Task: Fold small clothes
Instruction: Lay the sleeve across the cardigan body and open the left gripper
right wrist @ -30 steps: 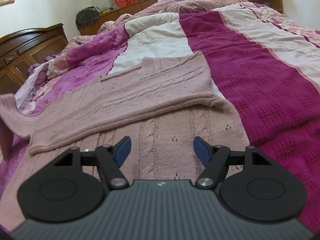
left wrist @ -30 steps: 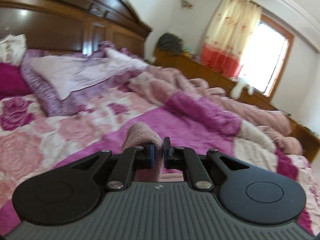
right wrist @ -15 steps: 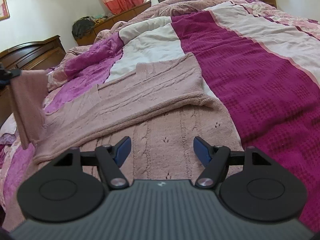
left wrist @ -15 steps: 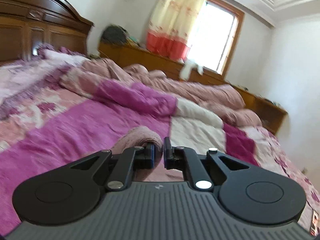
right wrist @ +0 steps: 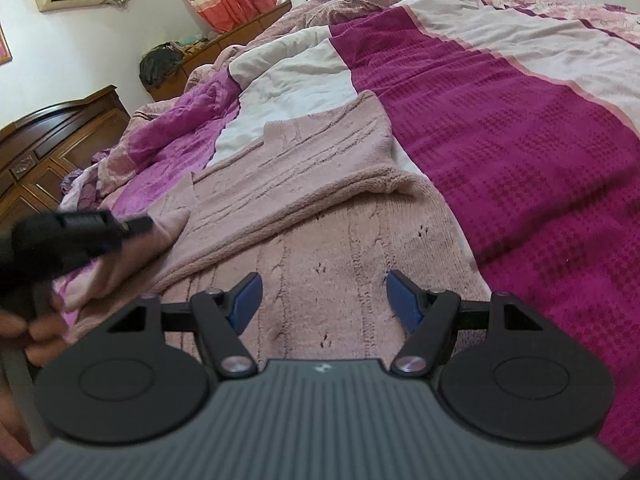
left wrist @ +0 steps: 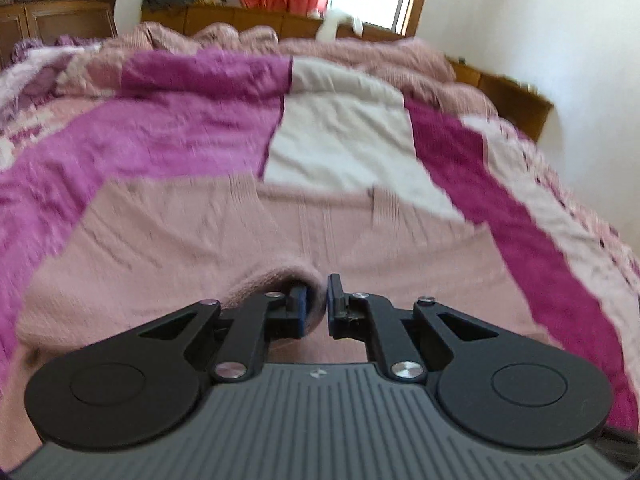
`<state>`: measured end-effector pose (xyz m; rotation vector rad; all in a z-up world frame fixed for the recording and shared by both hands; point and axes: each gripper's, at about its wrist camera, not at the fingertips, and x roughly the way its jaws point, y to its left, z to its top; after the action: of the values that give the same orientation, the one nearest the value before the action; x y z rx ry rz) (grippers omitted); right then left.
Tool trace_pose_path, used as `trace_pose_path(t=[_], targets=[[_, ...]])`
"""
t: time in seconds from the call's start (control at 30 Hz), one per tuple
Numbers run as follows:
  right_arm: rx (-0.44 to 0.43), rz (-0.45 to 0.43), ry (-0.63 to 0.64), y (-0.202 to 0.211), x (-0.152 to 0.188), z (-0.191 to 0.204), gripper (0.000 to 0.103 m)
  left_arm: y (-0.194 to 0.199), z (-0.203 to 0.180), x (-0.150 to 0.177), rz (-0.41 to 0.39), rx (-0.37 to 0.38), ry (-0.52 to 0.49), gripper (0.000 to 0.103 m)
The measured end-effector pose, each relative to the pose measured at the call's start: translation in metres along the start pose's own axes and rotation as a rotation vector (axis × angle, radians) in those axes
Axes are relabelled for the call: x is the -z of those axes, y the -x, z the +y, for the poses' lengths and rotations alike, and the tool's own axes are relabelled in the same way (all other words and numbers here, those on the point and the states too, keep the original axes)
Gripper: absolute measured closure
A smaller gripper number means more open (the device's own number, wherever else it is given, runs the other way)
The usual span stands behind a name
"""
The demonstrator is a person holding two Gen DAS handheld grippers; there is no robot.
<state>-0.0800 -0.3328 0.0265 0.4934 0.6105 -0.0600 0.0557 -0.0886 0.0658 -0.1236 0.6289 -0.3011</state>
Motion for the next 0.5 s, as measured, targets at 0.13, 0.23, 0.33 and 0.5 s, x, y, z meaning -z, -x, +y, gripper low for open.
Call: trace_pose_path(t=[0.13, 0.23, 0.33, 0.5], targets=[[-0.008, 0.002, -0.014, -0.001, 0.000, -0.003, 0.033, -0.010, 0.005, 0.020, 0.087, 0.011, 0.014, 0.093], [-0.007, 0.003, -0.009, -0.001, 0.001, -0.002, 0.032, -0.012, 0.010, 0.026, 0.100, 0.007, 0.021, 0.083], [-0.005, 0.005, -0.006, -0.002, 0.002, -0.002, 0.032, -0.011, 0.012, 0.024, 0.111, 0.014, 0.024, 0.072], [-0.004, 0.006, -0.006, -0.002, 0.002, -0.001, 0.032, 0.000, 0.012, 0.019, 0.143, 0.022, 0.013, 0.053]])
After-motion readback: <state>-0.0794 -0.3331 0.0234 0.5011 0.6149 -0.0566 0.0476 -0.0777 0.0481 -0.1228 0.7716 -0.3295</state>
